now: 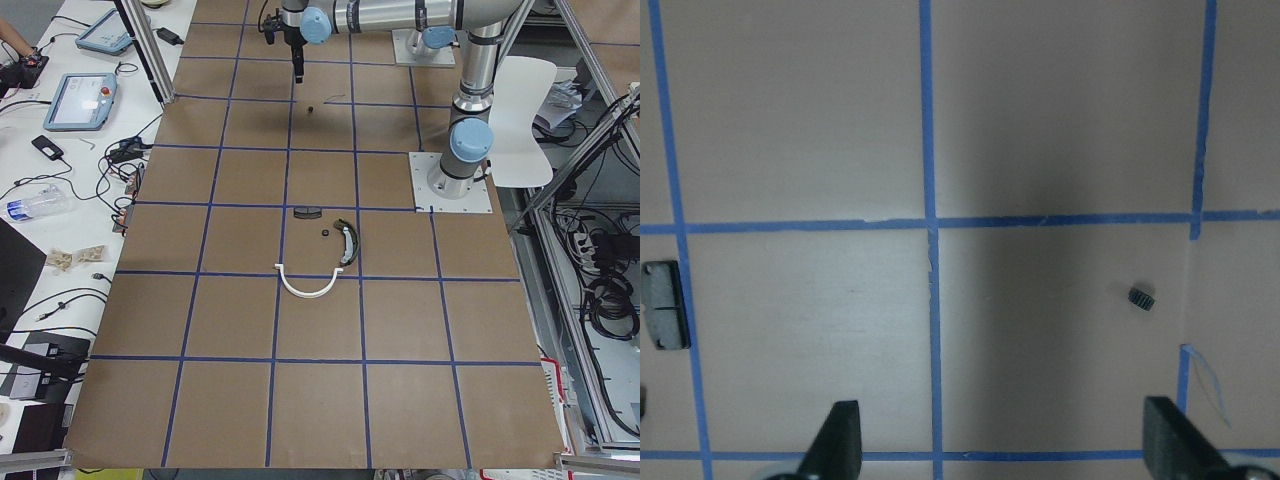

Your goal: Place bearing gear from tray to pile

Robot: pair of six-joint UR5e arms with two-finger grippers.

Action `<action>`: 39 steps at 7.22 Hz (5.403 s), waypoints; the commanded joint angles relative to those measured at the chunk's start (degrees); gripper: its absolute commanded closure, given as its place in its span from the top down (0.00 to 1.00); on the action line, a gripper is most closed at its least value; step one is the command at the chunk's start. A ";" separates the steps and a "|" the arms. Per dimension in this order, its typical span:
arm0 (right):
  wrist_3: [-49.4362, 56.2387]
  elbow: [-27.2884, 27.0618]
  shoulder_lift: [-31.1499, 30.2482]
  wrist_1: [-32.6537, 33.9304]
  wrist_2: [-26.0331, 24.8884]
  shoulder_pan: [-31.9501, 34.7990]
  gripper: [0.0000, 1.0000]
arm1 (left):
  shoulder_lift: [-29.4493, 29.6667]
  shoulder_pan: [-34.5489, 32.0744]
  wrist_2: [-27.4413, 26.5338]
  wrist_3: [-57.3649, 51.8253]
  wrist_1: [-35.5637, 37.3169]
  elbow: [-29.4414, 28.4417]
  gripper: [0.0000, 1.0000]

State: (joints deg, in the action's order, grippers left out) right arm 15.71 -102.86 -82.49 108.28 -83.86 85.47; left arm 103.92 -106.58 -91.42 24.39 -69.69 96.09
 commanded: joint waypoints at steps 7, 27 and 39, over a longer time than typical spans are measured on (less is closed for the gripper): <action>-27.83 16.29 -7.33 -27.86 -5.80 -1.29 1.00 | 13.69 -5.92 0.10 5.77 16.61 7.44 0.58; -31.09 11.37 -11.29 -27.25 -5.97 2.06 1.00 | 7.09 47.69 -8.16 -53.74 -0.80 3.57 0.00; -30.74 10.31 -12.34 -27.16 -5.96 2.24 1.00 | -3.08 21.07 -3.07 -23.70 -32.79 -26.93 0.94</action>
State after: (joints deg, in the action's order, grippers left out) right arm -15.06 -92.63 -94.83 81.12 -89.66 87.72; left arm 103.38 -82.74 -95.04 -1.49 -101.71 70.52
